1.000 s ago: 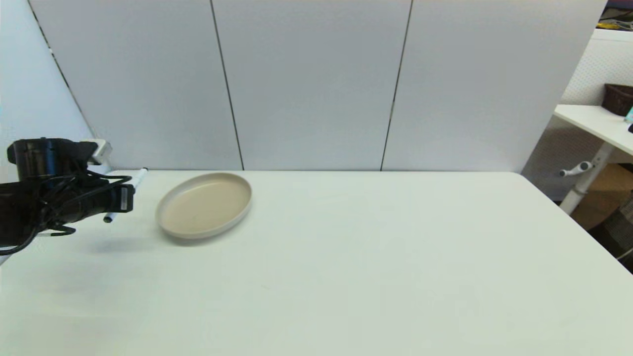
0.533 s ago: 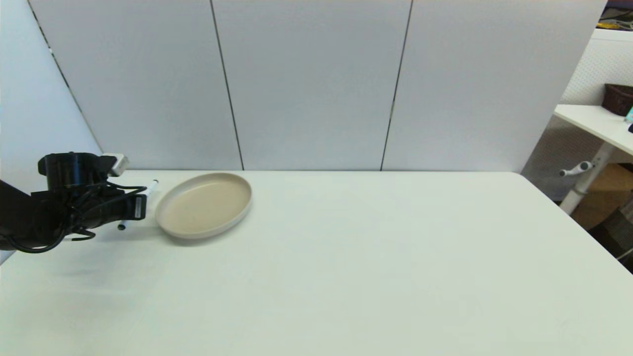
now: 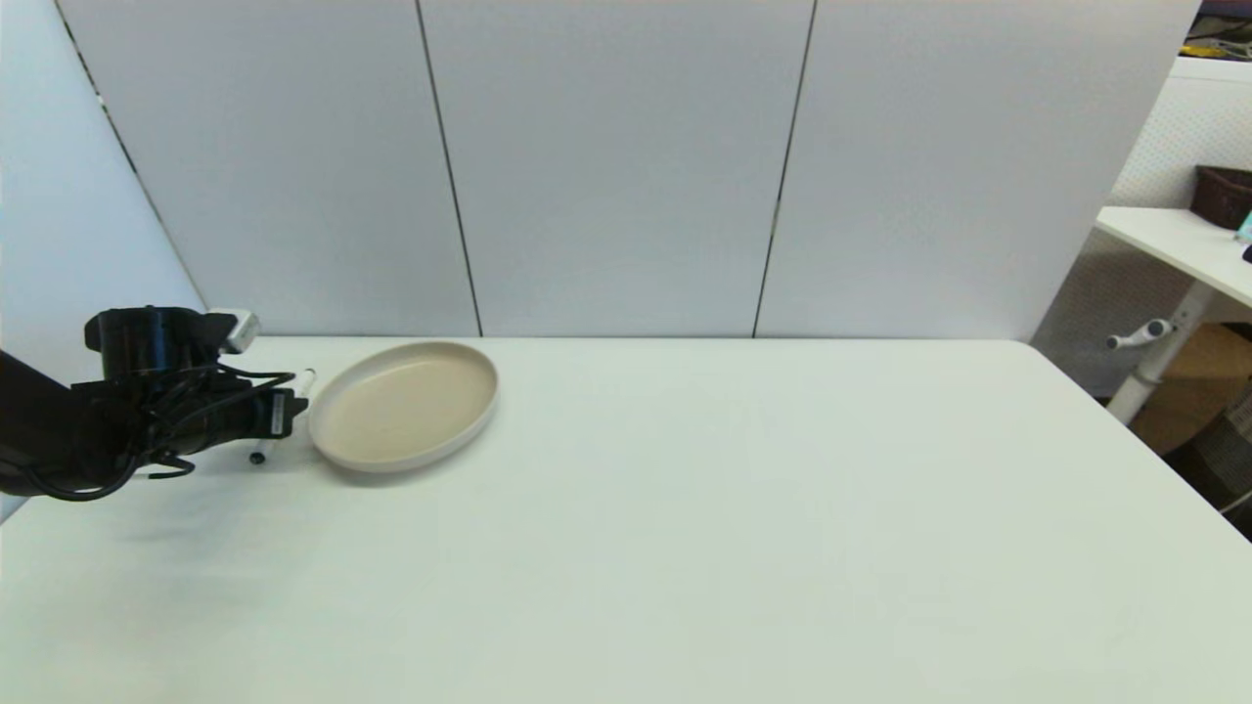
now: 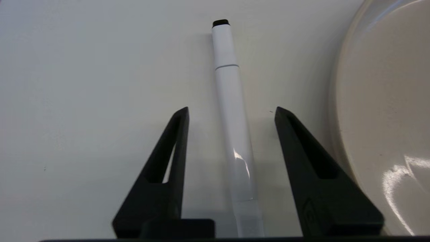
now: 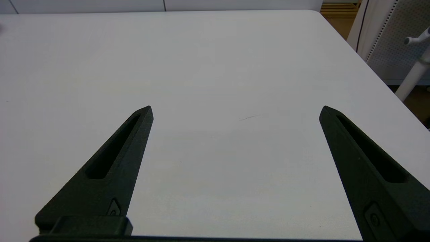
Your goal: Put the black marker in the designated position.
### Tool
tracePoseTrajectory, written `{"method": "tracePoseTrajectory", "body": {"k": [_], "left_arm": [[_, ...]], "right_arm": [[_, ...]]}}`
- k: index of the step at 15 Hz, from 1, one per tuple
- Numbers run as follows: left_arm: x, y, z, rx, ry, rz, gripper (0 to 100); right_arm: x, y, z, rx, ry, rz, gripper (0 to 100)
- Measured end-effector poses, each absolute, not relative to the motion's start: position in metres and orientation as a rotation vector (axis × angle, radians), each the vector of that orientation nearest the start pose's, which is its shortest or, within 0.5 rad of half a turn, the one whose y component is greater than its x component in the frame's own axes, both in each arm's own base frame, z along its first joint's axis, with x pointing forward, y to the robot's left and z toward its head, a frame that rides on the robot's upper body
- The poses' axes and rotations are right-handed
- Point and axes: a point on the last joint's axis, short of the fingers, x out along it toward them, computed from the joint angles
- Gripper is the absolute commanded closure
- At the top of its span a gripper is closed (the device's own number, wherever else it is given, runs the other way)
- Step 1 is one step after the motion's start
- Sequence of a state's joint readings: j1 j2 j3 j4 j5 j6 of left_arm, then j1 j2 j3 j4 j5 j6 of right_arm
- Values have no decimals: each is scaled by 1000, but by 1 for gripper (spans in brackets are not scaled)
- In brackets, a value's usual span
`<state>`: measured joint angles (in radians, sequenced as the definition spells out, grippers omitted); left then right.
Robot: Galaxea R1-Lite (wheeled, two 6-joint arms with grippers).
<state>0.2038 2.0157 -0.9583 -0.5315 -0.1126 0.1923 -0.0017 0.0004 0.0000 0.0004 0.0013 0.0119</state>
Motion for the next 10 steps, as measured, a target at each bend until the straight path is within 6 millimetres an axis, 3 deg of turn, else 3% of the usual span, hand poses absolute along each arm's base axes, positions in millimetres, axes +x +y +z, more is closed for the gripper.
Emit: {"method": "tracePoseTrajectory", "body": {"k": [3,6,10], "left_arm": [[358,73,113,106,517,36,0],[341,79,141,110,473,68,0],[289,75,191,118,378,110,0]], "right_arm": [[-23,0,75,12,0,0,0],[-23,0,75,12,0,0,0],[-23,0,75,12,0,0,0]]}}
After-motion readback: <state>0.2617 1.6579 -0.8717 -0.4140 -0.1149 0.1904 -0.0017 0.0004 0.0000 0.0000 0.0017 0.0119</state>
